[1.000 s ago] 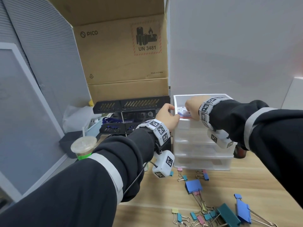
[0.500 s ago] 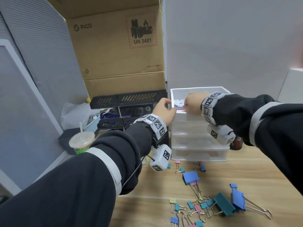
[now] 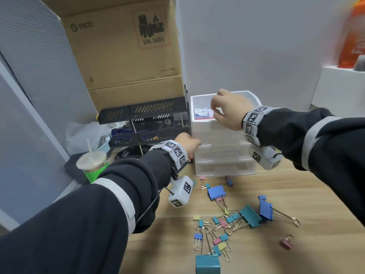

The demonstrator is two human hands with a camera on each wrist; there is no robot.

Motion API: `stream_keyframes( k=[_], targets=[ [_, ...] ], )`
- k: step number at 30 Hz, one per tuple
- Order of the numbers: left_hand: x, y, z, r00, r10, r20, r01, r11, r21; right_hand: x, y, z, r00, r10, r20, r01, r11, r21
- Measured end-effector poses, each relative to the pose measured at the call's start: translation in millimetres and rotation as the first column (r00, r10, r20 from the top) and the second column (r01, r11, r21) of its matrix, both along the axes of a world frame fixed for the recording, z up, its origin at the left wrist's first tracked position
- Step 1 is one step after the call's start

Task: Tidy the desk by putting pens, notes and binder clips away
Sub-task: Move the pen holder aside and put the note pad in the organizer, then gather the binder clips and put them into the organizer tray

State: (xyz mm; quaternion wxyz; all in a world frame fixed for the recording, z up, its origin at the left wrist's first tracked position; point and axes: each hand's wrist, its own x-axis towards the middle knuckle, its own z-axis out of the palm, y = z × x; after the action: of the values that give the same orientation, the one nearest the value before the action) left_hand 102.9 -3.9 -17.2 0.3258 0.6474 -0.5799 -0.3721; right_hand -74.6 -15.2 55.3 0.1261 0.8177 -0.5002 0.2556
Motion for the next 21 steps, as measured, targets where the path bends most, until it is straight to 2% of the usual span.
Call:
stream_keyframes(
  k=[3,6,8,9,12,13,14,16,18,21],
  targets=[
    [-8,20,-20,0.975,-0.139,0.174,0.118,0.985,0.126,-10,25,-14,0.998,0.061,0.016,-0.062,0.997,0.044],
    [-25,39,-48,0.881,-0.284,0.379,0.244,0.958,0.15,-24,51,-40,0.998,0.046,-0.05,-0.035,0.979,0.2],
    [-37,51,-64,0.77,-0.371,0.518,0.33,0.928,0.174,-37,66,-62,0.988,0.025,-0.151,0.036,0.921,0.388],
    [-43,56,-70,0.705,-0.404,0.583,0.37,0.911,0.184,-45,71,-74,0.979,0.014,-0.206,0.092,0.863,0.496],
    [-55,69,-75,0.447,-0.452,0.772,0.478,0.85,0.221,-66,84,-110,0.938,0.002,-0.345,0.253,0.676,0.692],
    [-58,73,-76,0.37,-0.465,0.804,0.497,0.831,0.252,-72,88,-120,0.938,-0.01,-0.346,0.273,0.634,0.724],
    [-61,75,-77,0.326,-0.47,0.82,0.505,0.82,0.269,-78,94,-127,0.946,-0.027,-0.323,0.273,0.603,0.75],
    [-64,79,-78,0.312,-0.474,0.824,0.512,0.814,0.274,-83,103,-136,0.958,-0.053,-0.283,0.261,0.574,0.776],
    [-65,81,-80,0.263,-0.48,0.837,0.506,0.808,0.304,-84,113,-141,0.961,-0.072,-0.267,0.26,0.564,0.784],
    [-65,84,-82,0.188,-0.493,0.849,0.496,0.794,0.351,-87,126,-157,0.944,-0.139,-0.299,0.32,0.606,0.729]
  ],
)
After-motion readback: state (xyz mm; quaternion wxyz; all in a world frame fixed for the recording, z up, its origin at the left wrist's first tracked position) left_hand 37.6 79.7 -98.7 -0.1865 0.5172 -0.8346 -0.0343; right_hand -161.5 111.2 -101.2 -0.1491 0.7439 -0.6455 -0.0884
